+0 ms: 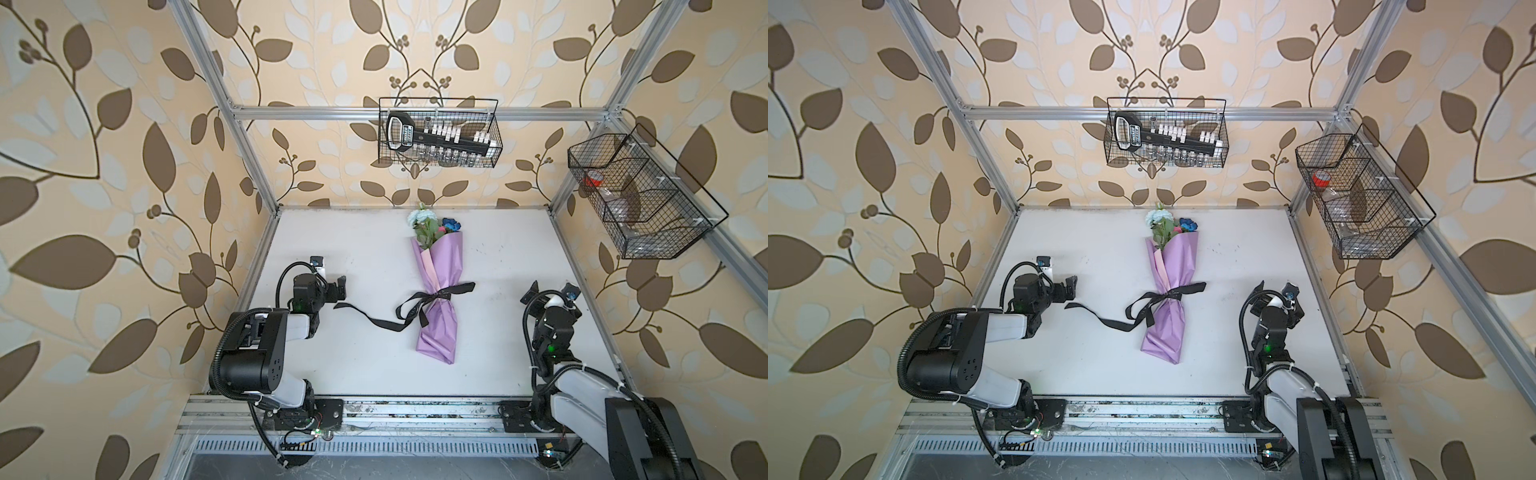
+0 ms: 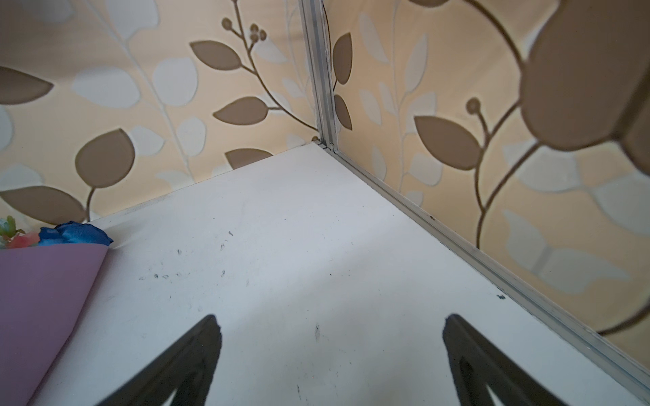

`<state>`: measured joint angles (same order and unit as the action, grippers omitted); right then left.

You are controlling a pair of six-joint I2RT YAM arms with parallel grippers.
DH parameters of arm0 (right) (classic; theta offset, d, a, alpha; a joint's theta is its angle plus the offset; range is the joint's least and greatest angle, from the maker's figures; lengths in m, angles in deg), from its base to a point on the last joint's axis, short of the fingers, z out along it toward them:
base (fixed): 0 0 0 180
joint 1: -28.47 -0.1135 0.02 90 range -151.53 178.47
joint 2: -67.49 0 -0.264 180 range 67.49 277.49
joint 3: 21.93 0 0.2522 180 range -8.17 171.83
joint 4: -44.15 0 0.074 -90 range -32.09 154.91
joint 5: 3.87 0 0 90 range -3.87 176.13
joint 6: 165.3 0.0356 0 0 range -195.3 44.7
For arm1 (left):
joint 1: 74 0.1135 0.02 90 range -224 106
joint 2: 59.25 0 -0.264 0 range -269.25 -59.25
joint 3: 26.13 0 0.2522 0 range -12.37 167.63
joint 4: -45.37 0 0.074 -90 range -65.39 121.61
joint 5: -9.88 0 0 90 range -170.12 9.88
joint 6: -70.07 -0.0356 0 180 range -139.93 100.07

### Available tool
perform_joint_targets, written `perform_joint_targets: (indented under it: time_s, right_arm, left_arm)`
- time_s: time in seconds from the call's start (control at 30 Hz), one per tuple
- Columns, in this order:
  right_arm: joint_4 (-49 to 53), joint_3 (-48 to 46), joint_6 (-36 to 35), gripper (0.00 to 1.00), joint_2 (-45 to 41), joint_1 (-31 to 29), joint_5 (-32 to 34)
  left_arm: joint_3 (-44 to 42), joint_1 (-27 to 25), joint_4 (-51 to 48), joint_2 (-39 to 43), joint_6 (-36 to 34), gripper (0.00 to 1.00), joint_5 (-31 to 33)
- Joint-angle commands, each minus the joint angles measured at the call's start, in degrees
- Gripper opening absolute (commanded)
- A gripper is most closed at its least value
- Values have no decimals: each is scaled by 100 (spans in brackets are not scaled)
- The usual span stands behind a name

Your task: Tie the bouquet of fake flowers

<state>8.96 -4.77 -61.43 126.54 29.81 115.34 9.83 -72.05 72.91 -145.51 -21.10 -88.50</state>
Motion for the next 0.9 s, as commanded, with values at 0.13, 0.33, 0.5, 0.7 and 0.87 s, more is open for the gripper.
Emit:
perform_joint_targets:
  time_s: [0.13, 0.33, 0.5, 0.7, 0.87]
  right_arm:
    - [-1054, 72, -250, 100, 620, 142, -622]
    - [-1067, 360, -474, 100, 1042, 200, -1060]
    - [-1867, 14, -449, 100, 1039, 208, -1482]
    - [-2693, -95, -543, 100, 1631, 208, -1863]
    - [-3179, 135, -683, 100, 2603, 208, -2303]
  left_arm:
    - [28, 42, 63, 31, -69, 99, -313]
    - [13, 36, 71, 48, -68, 99, -303]
    - [5, 41, 80, 57, -60, 99, -292]
    - [-4, 28, 80, 64, -64, 99, -296]
    - [-1, 27, 80, 66, -68, 99, -294]
